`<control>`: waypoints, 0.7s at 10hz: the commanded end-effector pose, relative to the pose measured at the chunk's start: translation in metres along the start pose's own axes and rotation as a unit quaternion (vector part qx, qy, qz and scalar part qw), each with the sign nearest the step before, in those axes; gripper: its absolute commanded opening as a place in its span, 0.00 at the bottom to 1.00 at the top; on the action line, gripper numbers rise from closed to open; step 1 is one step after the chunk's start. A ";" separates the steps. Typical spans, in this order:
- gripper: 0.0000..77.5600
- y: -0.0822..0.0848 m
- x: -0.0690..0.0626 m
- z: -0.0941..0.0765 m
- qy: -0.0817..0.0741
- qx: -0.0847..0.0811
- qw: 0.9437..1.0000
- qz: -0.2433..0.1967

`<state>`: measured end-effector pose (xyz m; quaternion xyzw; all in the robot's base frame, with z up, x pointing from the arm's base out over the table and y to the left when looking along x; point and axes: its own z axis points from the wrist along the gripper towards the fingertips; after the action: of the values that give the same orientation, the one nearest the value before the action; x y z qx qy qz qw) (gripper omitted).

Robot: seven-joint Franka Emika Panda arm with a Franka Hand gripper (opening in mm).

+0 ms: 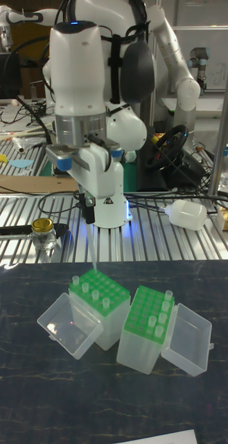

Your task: Transfer all large pipette tips from one holder to another

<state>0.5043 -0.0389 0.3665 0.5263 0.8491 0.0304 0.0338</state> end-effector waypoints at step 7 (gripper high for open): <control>0.01 0.024 0.024 0.000 0.016 -0.016 0.997 0.077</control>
<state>0.5080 -0.0211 0.3656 0.5653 0.8231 0.0452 0.0282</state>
